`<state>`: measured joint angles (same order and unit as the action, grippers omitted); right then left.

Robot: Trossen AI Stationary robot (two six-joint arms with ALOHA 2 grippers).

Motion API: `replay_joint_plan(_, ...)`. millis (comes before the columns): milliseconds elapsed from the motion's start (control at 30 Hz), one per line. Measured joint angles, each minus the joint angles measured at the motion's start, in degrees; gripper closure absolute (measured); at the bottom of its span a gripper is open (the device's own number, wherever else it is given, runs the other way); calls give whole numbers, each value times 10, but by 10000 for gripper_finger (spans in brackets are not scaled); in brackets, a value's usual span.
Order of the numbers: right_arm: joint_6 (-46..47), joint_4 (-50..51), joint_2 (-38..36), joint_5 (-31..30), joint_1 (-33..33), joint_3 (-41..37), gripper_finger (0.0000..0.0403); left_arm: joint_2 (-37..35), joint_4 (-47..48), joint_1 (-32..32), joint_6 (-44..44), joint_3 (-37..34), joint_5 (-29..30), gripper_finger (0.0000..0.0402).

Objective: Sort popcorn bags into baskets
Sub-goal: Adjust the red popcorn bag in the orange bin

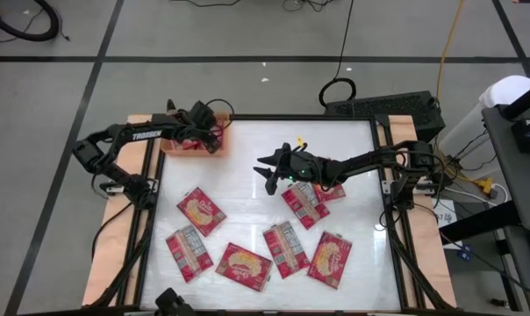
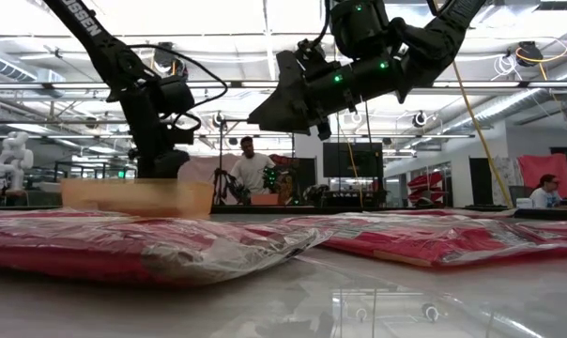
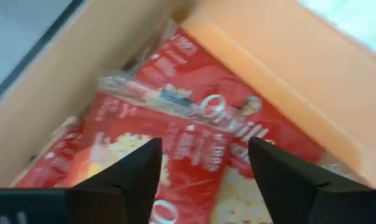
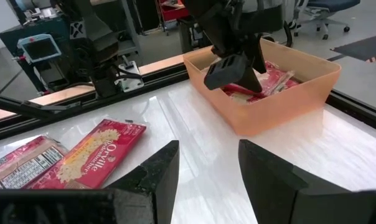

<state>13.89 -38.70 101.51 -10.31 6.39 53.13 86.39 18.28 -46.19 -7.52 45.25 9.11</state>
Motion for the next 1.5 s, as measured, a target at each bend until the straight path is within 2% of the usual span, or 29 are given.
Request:
replay_joint_plan(167, 4, 0, 0, 0, 0, 0, 243, 3, -4, -7, -16, 0, -1, 122)
replay_joint_plan(367, 4, 0, 0, 0, 0, 0, 243, 41, -8, -28, -19, 0, -23, 134)
replay_joint_plan(633, 0, 0, 0, 0, 0, 0, 243, 52, -18, -47, 1, 2, -47, 203)
replay_joint_plan(833, 0, 2, 0, 0, 0, 0, 243, 62, -21, -60, -22, 2, -70, 278)
replay_joint_plan(1067, 0, 4, 0, 1, 0, 0, 243, 53, -33, -60, -38, 1, -71, 390)
replay_joint_plan(1300, 4, -11, 0, -1, 2, 0, 243, -21, -16, -59, -45, -2, -60, 397)
replay_joint_plan(1500, 25, -37, 0, -31, 29, 9, 240, -110, 0, -52, -46, -2, -61, 399)
